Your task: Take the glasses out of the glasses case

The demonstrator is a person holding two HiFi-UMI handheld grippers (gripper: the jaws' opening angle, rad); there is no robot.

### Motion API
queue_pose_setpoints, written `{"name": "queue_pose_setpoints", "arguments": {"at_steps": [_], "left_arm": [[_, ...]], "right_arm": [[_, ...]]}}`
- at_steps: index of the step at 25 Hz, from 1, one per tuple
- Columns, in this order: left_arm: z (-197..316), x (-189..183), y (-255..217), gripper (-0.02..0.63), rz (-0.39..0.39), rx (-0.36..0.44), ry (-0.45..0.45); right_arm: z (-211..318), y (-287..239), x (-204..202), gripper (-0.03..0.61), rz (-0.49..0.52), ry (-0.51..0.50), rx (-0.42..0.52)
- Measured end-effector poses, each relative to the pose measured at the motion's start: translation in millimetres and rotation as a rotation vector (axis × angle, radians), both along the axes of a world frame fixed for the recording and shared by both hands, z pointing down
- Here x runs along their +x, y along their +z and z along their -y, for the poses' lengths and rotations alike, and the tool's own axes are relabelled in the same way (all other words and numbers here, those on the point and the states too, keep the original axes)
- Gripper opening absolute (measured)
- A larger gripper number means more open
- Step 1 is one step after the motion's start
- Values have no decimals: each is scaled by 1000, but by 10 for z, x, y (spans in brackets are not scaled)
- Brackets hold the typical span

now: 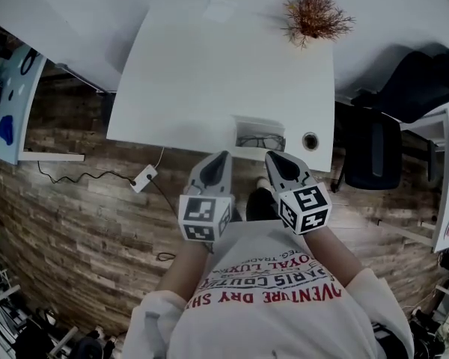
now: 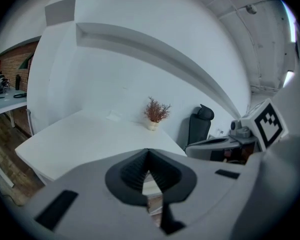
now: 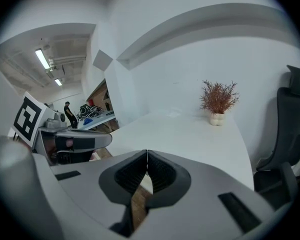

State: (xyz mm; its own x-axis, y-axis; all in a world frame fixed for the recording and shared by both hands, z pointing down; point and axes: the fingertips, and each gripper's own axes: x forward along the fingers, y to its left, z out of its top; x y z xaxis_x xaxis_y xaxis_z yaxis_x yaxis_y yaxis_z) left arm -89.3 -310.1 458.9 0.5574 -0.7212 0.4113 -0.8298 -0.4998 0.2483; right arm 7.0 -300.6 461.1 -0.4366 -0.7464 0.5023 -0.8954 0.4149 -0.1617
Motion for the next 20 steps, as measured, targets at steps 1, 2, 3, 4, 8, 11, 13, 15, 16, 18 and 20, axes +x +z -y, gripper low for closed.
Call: {"name": "queue_pose_setpoints", "arguments": {"at_steps": [1, 2, 3, 4, 8, 11, 13, 15, 16, 18, 20], "left_arm": [[41, 1, 42, 0, -5, -15, -10], [80, 2, 81, 0, -15, -33, -26], [112, 4, 115, 0, -26, -51, -42], [140, 12, 144, 0, -32, -66, -58], [249, 85, 229, 0, -12, -97, -84], [291, 109, 335, 0, 14, -121, -101], [286, 130, 440, 1, 27, -149, -108], [274, 158, 549, 0, 35, -181, -111], [265, 170, 593, 0, 37, -194, -113], [252, 186, 652, 0, 42, -212, -125], [247, 192, 687, 0, 47, -222, -138]], "right_arm": [[52, 27, 10, 12, 1, -6, -6], [101, 54, 17, 12, 2, -17, -13], [144, 84, 20, 12, 4, -32, -23], [184, 119, 23, 12, 7, -50, -36], [369, 295, 76, 12, -9, -108, -107], [478, 451, 107, 12, -47, -143, -150], [492, 589, 79, 14, -75, -209, -192], [486, 728, 36, 15, -114, -296, -232], [479, 787, 19, 15, -142, -340, -244], [466, 879, -6, 15, -211, -425, -245], [451, 953, -34, 38, -289, -514, -234]]}}
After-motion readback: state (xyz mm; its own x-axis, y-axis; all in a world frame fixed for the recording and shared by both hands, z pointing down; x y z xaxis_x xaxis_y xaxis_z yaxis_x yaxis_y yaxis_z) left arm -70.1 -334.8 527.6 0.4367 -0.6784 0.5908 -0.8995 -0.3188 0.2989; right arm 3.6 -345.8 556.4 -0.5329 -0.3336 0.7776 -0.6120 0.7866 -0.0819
